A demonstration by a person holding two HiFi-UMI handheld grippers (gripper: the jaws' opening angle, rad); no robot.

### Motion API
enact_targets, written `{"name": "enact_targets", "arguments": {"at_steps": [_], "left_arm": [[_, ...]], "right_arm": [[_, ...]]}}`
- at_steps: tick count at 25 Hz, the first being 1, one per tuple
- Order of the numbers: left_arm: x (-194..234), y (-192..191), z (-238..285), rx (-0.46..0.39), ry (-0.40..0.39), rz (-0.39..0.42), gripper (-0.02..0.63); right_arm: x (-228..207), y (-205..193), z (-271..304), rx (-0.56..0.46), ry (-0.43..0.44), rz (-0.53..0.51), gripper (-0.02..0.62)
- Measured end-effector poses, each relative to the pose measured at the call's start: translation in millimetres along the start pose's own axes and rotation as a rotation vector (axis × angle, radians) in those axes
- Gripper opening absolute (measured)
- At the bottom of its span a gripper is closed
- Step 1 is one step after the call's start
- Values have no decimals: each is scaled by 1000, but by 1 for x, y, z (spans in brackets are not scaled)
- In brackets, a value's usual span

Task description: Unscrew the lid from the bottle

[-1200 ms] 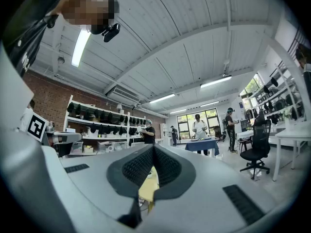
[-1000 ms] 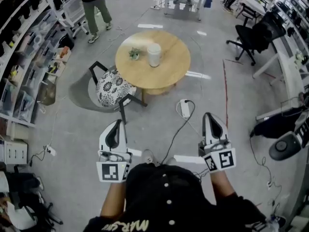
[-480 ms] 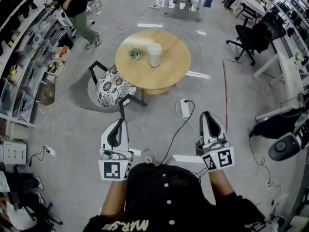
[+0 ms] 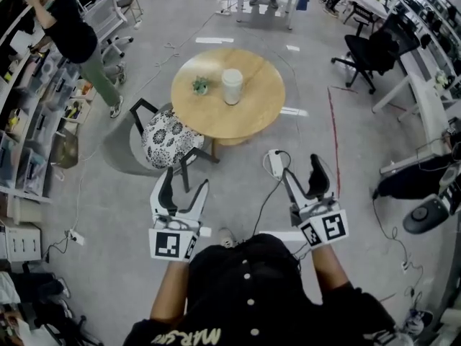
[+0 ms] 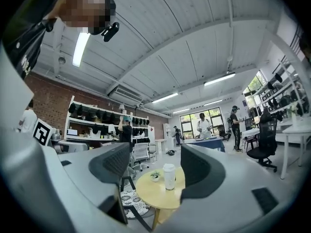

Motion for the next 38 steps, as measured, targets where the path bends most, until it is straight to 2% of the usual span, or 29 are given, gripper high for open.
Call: {"name": "enact_targets", "arguments": {"at_steps": [5,10,14,18,23,26,31,38], "left_arm": [[17,0,21,-5,-35,-12,339],[21,-4,55,-2,-55,-25,339],[25,-16,94,23,-54,-9,339],[28,-23,144,21,-55,-35,339],[32,-30,206,74,-44,10,339],[26,-27,241,61,-35,11,339],[12,-32,284,89,-32,53,339],[16,-60,315,197,-24,88,341]], "right_arm": [[8,-2,20,12,-19,-7,321],[-10,-8,43,11,-24,1,321],[-42,-16,71,12,-18,0,321],[-86,-22,108,9,-3,5,319],[-140,-20,159,16,35,-2,320],[-174,-16,182,17,60,-7,319],[-223,-14,214,14,112,-3,319],[-251,-36,255,56,157,22,321]]}}
Point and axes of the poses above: the fingertips, and each gripper's own axes: z forward along the fingers, x to its left, y out of its top, the point moved 8 cm from there along -z, backward along the fingers, and after that the axes turned 12 degrees about y, right-handed, at the moved point
